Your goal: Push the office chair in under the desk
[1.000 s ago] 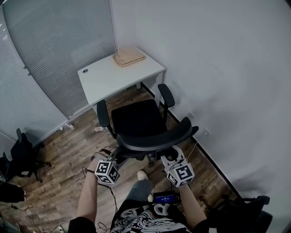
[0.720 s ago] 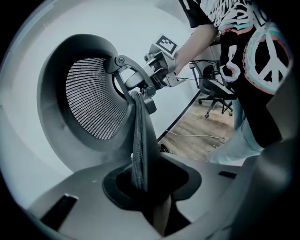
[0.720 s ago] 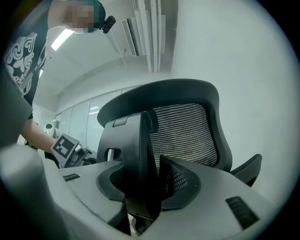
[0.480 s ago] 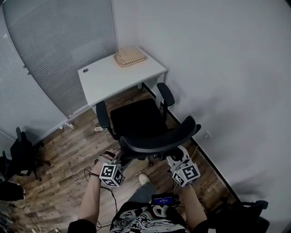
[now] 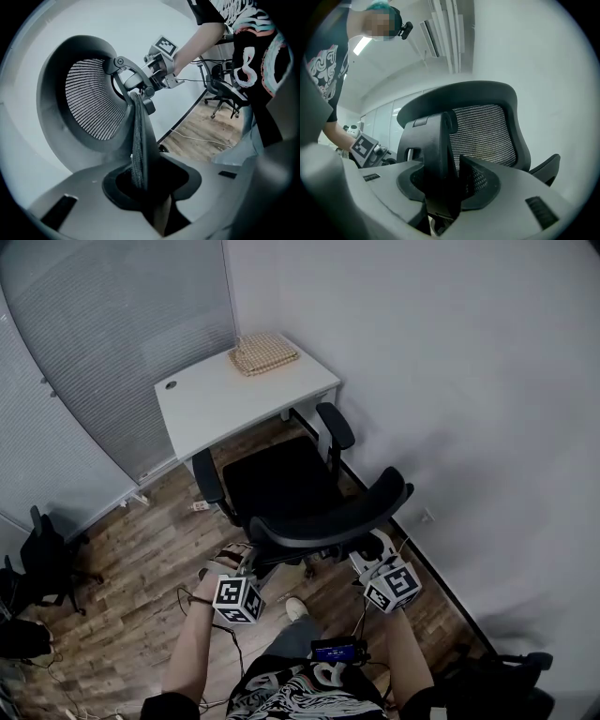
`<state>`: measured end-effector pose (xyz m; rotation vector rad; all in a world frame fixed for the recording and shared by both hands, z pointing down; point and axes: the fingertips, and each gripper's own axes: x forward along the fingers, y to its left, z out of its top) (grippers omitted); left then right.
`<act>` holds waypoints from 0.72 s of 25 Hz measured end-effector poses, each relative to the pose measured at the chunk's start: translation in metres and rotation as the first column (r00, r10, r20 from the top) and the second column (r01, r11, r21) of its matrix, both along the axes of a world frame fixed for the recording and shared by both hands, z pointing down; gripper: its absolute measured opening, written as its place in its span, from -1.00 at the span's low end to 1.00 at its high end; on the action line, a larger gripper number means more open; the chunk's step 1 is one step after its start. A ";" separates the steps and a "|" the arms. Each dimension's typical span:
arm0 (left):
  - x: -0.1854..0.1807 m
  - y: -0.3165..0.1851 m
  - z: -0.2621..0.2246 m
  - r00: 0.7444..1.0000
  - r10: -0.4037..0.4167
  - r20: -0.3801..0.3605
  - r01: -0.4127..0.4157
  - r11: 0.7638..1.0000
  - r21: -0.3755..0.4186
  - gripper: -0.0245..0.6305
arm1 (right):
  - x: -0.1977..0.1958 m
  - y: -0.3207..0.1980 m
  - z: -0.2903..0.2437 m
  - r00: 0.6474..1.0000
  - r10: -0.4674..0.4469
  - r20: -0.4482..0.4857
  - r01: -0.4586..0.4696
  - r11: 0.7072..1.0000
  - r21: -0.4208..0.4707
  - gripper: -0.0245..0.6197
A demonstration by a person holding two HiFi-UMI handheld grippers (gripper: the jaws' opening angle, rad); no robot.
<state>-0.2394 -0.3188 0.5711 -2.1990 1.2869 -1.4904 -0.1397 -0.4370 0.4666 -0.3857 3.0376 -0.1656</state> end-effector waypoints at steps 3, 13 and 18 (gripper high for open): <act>-0.001 -0.007 0.000 1.000 -0.006 0.002 0.006 1.000 0.001 -0.53 | -0.002 -0.008 0.001 1.000 -0.007 0.000 0.007 1.000 0.002 -0.45; -0.003 -0.035 -0.001 1.000 -0.030 0.002 0.030 1.000 0.008 -0.53 | -0.010 -0.040 -0.001 0.999 -0.039 0.003 0.039 0.999 -0.002 -0.45; -0.002 -0.044 0.001 0.999 -0.037 -0.001 0.037 0.999 0.007 -0.53 | -0.011 -0.052 0.000 0.999 -0.054 0.006 0.054 0.999 -0.006 -0.45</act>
